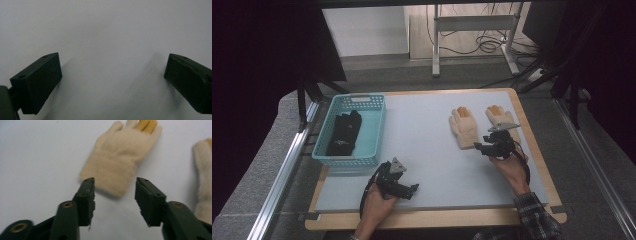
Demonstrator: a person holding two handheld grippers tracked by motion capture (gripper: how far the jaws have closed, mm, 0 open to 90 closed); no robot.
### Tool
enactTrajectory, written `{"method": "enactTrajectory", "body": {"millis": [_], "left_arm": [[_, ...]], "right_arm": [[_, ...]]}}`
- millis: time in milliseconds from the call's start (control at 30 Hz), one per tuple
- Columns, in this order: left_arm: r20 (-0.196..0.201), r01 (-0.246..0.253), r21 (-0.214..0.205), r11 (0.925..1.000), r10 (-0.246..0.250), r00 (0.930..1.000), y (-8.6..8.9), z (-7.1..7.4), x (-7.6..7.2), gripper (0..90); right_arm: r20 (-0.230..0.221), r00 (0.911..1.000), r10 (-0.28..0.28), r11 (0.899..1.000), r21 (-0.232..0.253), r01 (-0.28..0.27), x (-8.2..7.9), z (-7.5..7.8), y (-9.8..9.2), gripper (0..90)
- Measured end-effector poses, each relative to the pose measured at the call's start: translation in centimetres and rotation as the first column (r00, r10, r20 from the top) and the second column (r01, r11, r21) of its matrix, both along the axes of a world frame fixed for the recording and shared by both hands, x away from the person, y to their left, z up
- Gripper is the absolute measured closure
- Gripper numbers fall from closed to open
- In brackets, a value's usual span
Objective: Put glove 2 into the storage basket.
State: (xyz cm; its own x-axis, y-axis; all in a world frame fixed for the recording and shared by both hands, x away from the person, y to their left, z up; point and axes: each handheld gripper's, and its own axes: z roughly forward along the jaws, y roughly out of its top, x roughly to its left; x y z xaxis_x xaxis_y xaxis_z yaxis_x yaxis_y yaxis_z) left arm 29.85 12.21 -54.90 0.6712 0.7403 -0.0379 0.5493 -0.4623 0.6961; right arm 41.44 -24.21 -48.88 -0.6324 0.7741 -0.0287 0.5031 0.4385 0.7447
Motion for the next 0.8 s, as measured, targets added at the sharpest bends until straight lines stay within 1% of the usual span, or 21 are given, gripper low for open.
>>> {"method": "enactTrajectory", "body": {"millis": [33, 133, 200, 233, 267, 300, 333, 367, 400, 433, 467, 533, 567, 633, 667, 700, 733, 767, 800], "left_arm": [[0.0, 0.0, 0.0, 1.0, 0.0, 1.0, 0.0, 0.0, 0.0, 1.5], [0.0, 0.0, 0.0, 1.0, 0.0, 1.0, 0.0, 0.0, 0.0, 1.4], [0.0, 0.002, 0.002, 1.0, -0.002, 1.0, 0.0, 0.0, 0.0, 1.4], [0.0, 0.002, 0.002, 1.0, -0.002, 1.0, 0.0, 0.0, 0.0, 1.4], [-0.001, 0.002, 0.003, 1.0, -0.002, 1.0, 0.0, 0.0, 0.0, 1.4], [-0.001, 0.002, 0.003, 1.0, -0.002, 1.0, 0.0, 0.0, 0.0, 1.5], [-0.001, 0.002, 0.003, 1.0, -0.002, 1.0, 0.0, 0.0, 0.0, 1.5], [0.0, 0.003, 0.002, 1.0, -0.003, 1.0, 0.0, 0.0, 0.0, 1.4], [0.0, 0.003, 0.002, 1.0, -0.003, 1.0, 0.0, 0.0, 0.0, 1.4], [0.0, 0.003, 0.002, 1.0, -0.003, 1.0, 0.0, 0.0, 0.0, 1.4], [0.0, 0.003, 0.002, 1.0, -0.003, 1.0, 0.0, 0.0, 0.0, 1.4], [0.0, 0.003, 0.002, 1.0, -0.003, 1.0, 0.0, 0.0, 0.0, 1.4], [0.0, 0.002, 0.002, 1.0, -0.002, 1.0, 0.0, 0.0, 0.0, 1.4], [0.0, 0.003, 0.002, 1.0, -0.003, 1.0, 0.0, 0.0, 0.0, 1.4], [0.0, 0.003, 0.002, 1.0, -0.003, 1.0, 0.0, 0.0, 0.0, 1.4], [0.0, 0.003, 0.002, 1.0, -0.003, 1.0, 0.0, 0.0, 0.0, 1.4], [0.0, 0.002, 0.002, 1.0, -0.002, 1.0, 0.0, 0.0, 0.0, 1.4], [0.001, 0.002, 0.002, 1.0, -0.002, 1.0, 0.0, 0.0, 0.0, 1.4], [0.0, 0.003, 0.002, 1.0, -0.003, 1.0, 0.0, 0.0, 0.0, 1.4]], "right_arm": [[0.007, 1.0, 0.005, 1.0, 0.001, -0.005, 1.1, 0.4, 0.1, 54.3], [0.012, 0.9997, 0.022, 1.0, 0.006, -0.022, 2.6, 0.8, 0.4, 55.3], [0.02, 0.9991, 0.037, 0.999, -0.004, -0.037, 3.7, 1.1, 0.6, 55.2], [0.02, 0.9991, 0.037, 0.999, -0.004, -0.037, 3.7, 1.1, 0.6, 55.2], [0.028, 0.9986, 0.045, 0.999, -0.029, -0.044, 4.7, 1.2, 1.0, 52.4], [0.029, 0.9986, 0.044, 0.998, -0.038, -0.042, 5.3, 1.2, 1.2, 50.6], [0.029, 0.9986, 0.044, 0.998, -0.038, -0.042, 5.3, 1.2, 1.2, 50.6], [0.008, 0.9983, 0.057, 0.998, -0.033, -0.057, 6.4, 1.0, 1.6, 45.1], [0.001, 0.9978, 0.066, 0.997, -0.036, -0.066, 6.7, 0.9, 1.8, 43.5], [0.001, 0.9978, 0.066, 0.997, -0.036, -0.066, 6.7, 0.9, 1.8, 43.5], [0.004, 0.9957, 0.092, 0.994, -0.058, -0.092, 7.6, 0.4, 2.5, 40.0], [0.004, 0.9951, 0.099, 0.993, -0.065, -0.099, 7.8, 0.2, 2.7, 38.6], [0.006, 0.9932, 0.116, 0.99, -0.082, -0.116, 8.5, -0.3, 3.3, 36.8], [-0.001, 0.9916, 0.129, 0.987, -0.097, -0.129, 9.1, -0.9, 3.9, 36.4], [-0.011, 0.9912, 0.132, 0.985, -0.115, -0.132, 9.4, -1.2, 4.2, 36.4], [-0.021, 0.9904, 0.137, 0.98, -0.142, -0.138, 9.6, -1.7, 4.5, 36.4], [-0.031, 0.9899, 0.139, 0.973, -0.184, -0.142, 9.9, -2.3, 4.8, 36.5], [-0.033, 0.9894, 0.141, 0.971, -0.188, -0.145, 10.1, -2.6, 4.8, 37.5], [-0.05, 0.9894, 0.137, 0.979, -0.147, -0.143, 10.3, -2.7, 4.6, 40.8]]}}
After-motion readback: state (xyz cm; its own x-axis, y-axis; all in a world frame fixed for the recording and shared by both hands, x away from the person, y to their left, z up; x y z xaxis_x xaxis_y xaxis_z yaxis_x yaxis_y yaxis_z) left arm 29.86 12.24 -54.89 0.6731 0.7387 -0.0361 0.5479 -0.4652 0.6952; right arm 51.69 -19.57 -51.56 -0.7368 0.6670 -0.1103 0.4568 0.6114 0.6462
